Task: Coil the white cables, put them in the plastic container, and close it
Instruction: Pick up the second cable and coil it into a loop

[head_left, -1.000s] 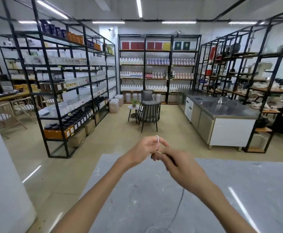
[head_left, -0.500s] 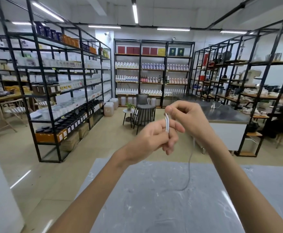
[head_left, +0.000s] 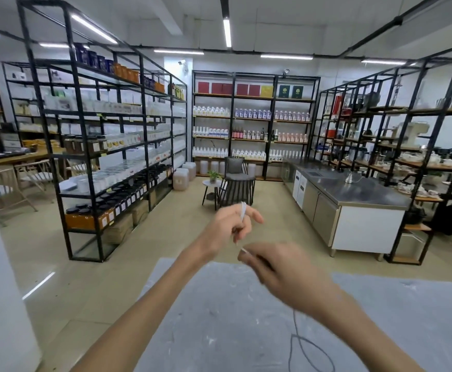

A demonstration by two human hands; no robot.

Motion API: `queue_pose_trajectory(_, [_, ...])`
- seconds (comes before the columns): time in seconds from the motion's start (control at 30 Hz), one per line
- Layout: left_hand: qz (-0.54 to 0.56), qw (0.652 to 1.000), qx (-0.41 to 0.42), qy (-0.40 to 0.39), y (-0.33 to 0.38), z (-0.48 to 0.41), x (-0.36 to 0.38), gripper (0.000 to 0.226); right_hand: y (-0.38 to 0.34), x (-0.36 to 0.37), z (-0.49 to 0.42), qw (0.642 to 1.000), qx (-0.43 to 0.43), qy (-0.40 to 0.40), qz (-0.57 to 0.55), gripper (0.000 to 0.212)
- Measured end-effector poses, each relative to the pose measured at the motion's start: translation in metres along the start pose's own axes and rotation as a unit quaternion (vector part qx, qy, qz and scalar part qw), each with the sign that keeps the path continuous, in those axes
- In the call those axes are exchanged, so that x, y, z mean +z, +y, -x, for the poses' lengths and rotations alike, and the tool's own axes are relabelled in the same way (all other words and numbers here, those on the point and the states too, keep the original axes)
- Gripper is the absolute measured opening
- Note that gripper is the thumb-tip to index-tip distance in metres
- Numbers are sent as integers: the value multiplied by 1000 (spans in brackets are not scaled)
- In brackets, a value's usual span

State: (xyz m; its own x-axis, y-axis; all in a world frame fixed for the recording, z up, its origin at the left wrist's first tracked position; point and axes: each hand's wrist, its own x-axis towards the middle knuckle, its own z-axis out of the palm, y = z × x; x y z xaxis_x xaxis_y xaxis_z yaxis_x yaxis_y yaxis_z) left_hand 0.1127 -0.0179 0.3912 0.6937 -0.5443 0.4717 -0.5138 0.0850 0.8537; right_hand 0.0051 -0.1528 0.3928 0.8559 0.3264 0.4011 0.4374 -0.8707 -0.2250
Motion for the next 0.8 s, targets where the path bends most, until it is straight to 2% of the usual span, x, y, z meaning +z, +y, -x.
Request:
queue_pose_trajectory(0.07, [29,999,14,-18,-2,12,20,33,-3,-30,-11,994,-54,32,89,23])
queue_pose_trajectory(0.13, [95,995,19,20,3,15,34,35,-5,-50,-18,988,-123,36,90,20])
queue_pose_trajectory(0.2, [119,990,7,68,5,8,36,35,-4,-55,-16,984,-156,44,73,17])
queue_pose_trajectory(0.27, [116,991,-9,70,7,4,32,29,-2,-54,-10,986,-149,55,47,17])
queue_pose_trajectory(0.37, [158,986,-40,27,1,3,24,27,5,-48,-2,991,-120,53,-9,15])
queue_pose_trajectory(0.5, [192,980,-53,-2,1,5,15,39,12,-41,10,994,-79,34,-65,16])
queue_pose_trajectory(0.7, [208,977,-29,-30,7,2,9,50,23,-25,18,994,-25,25,-108,17])
queue_pose_trajectory(0.8, [262,962,-50,-56,8,1,5,39,28,-17,22,991,-7,13,-129,16])
